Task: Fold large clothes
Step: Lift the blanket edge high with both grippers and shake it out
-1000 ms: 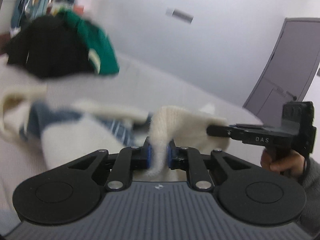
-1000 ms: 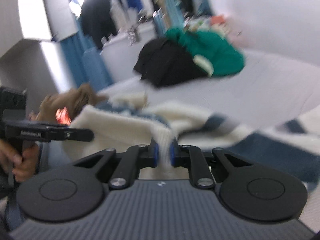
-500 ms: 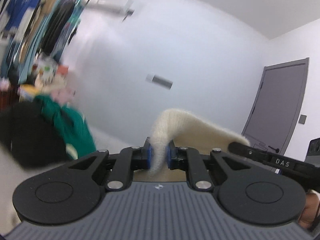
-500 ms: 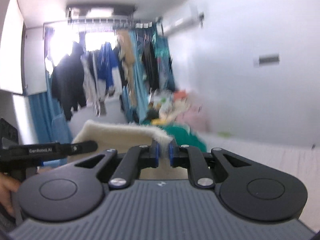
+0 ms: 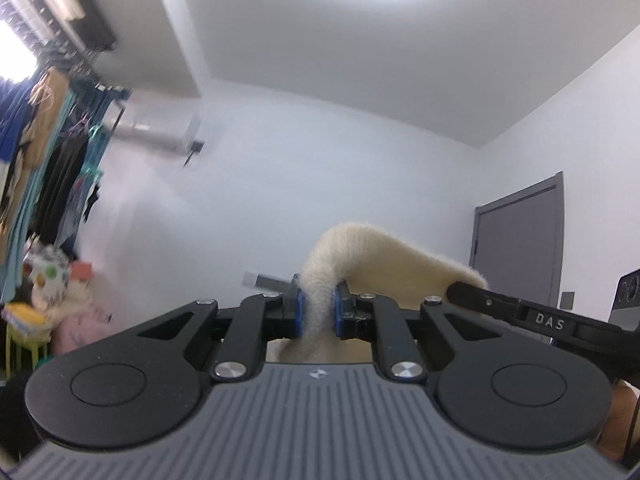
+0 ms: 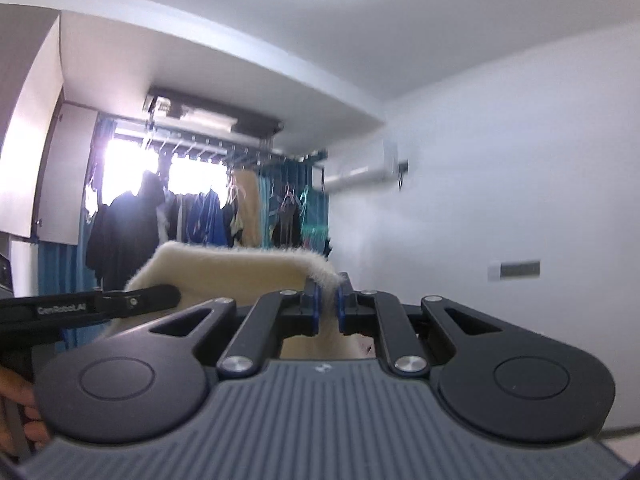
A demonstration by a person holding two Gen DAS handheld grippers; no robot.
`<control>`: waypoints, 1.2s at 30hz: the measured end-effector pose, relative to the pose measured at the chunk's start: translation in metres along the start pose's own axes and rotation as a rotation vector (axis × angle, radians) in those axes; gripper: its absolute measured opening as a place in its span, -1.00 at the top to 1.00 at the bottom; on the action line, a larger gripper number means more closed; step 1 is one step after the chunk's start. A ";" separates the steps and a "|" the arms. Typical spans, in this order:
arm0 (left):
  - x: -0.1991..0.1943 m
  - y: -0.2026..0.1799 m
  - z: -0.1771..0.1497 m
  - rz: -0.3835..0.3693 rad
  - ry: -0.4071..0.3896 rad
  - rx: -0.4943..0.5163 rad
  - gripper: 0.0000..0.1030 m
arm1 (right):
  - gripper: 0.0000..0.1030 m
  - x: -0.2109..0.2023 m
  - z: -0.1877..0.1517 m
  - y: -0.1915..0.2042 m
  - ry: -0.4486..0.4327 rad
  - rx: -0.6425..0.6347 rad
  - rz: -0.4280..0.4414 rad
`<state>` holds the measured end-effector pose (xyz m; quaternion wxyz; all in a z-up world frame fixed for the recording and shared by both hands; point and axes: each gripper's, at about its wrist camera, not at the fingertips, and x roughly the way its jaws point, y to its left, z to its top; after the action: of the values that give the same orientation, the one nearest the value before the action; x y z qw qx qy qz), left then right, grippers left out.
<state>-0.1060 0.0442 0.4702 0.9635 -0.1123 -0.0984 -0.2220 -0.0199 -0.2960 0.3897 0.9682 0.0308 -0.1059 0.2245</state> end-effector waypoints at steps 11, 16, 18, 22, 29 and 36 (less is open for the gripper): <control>0.159 0.052 -0.110 0.026 0.275 -0.078 0.68 | 0.78 0.106 -0.076 -0.074 0.221 0.019 -0.150; 0.250 0.122 -0.230 0.063 0.419 -0.132 0.67 | 0.78 0.178 -0.192 -0.130 0.370 0.096 -0.199; 0.287 0.145 -0.279 0.086 0.478 -0.151 0.67 | 0.78 0.210 -0.236 -0.148 0.432 0.122 -0.218; 0.363 0.198 -0.374 0.123 0.576 -0.182 0.67 | 0.78 0.278 -0.328 -0.184 0.546 0.156 -0.251; 0.481 0.301 -0.530 0.196 0.742 -0.229 0.66 | 0.78 0.364 -0.477 -0.242 0.698 0.244 -0.295; 0.537 0.361 -0.638 0.230 0.936 -0.261 0.60 | 0.77 0.409 -0.567 -0.263 0.862 0.270 -0.304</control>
<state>0.6195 -0.0239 -0.0730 0.9005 -0.1303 0.3862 -0.1515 0.5634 -0.2965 -0.0774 0.9332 0.0755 0.3411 0.0843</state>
